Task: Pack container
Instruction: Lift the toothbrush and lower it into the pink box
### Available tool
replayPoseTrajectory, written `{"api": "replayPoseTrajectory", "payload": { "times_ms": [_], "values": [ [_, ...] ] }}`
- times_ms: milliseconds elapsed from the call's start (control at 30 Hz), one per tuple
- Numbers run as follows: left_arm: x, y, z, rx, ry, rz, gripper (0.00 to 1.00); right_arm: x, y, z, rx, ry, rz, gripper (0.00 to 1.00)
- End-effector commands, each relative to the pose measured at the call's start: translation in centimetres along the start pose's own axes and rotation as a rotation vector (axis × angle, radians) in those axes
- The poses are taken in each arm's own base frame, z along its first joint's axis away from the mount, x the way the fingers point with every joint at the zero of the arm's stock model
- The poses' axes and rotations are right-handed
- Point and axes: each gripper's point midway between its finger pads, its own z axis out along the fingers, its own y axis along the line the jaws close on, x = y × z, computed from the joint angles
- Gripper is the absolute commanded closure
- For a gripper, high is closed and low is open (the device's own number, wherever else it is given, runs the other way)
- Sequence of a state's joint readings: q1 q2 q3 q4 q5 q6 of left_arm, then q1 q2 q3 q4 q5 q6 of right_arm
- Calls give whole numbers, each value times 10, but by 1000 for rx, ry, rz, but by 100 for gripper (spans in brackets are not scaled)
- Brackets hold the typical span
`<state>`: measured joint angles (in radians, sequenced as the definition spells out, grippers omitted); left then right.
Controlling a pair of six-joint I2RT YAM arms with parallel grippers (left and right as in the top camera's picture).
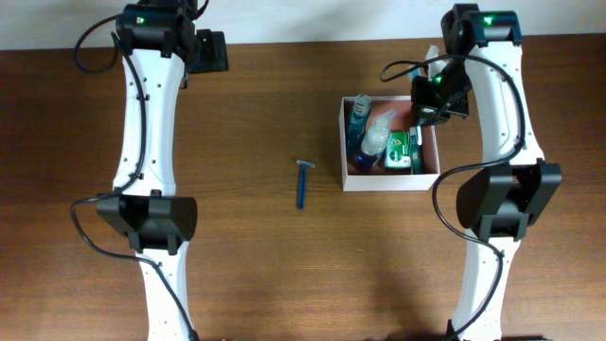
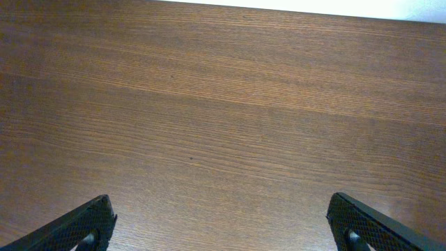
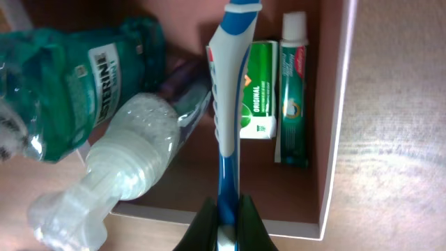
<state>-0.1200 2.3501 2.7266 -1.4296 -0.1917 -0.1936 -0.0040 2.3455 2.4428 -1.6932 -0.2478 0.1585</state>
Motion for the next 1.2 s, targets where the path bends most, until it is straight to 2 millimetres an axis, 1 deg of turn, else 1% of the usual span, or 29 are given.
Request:
{"api": "replayPoseTrajectory", "payload": {
  "times_ms": [0, 67, 133, 300, 400, 500, 600, 767, 900, 1167],
  "values": [
    [-1, 2, 0, -8, -3, 6, 1, 5, 1, -16, 4, -32, 176, 96],
    [-1, 2, 0, -8, -3, 6, 0, 7, 6, -15, 0, -28, 216, 96],
    [-1, 2, 0, -8, -3, 6, 1, 9, 13, -13, 1, -24, 209, 96],
    [-1, 2, 0, -8, -3, 6, 1, 18, 41, -6, 8, -9, 153, 96],
    [-1, 2, 0, -8, -3, 6, 1, 22, 52, -2, 26, -8, 193, 96],
    [-1, 2, 0, -8, -3, 6, 1, 22, 49, -1, 74, -27, 273, 96],
    [-1, 2, 0, -8, -3, 6, 1, 19, 41, -2, 120, -54, 330, 96],
    [-1, 2, 0, -8, -3, 6, 1, 18, 36, -3, 125, -60, 342, 96],
    [-1, 2, 0, -8, -3, 6, 0, 18, 37, -3, 125, -58, 342, 96],
    [-1, 2, 0, -8, -3, 6, 0, 20, 42, -2, 109, -55, 432, 95]
  ]
}}
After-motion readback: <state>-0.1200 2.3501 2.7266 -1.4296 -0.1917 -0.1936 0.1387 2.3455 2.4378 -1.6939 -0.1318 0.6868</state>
